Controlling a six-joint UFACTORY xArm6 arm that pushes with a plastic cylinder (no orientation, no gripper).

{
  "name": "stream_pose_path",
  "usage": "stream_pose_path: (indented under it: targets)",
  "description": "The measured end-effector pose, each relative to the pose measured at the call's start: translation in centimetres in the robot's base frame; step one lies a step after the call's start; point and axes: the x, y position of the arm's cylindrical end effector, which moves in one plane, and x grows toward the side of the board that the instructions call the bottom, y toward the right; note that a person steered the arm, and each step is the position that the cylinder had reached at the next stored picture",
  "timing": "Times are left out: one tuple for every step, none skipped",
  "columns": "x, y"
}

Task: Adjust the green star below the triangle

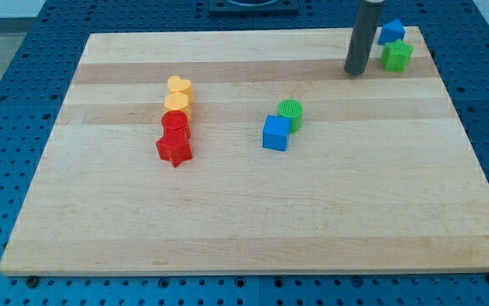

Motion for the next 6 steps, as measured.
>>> stream_pose_path:
  targets:
    - [-0.7,0.4]
    - [-0.7,1.8]
    - [-0.7,3.0]
    - [-0.7,3.6]
    - [-0.7,3.8]
    - [-0.7,4.2]
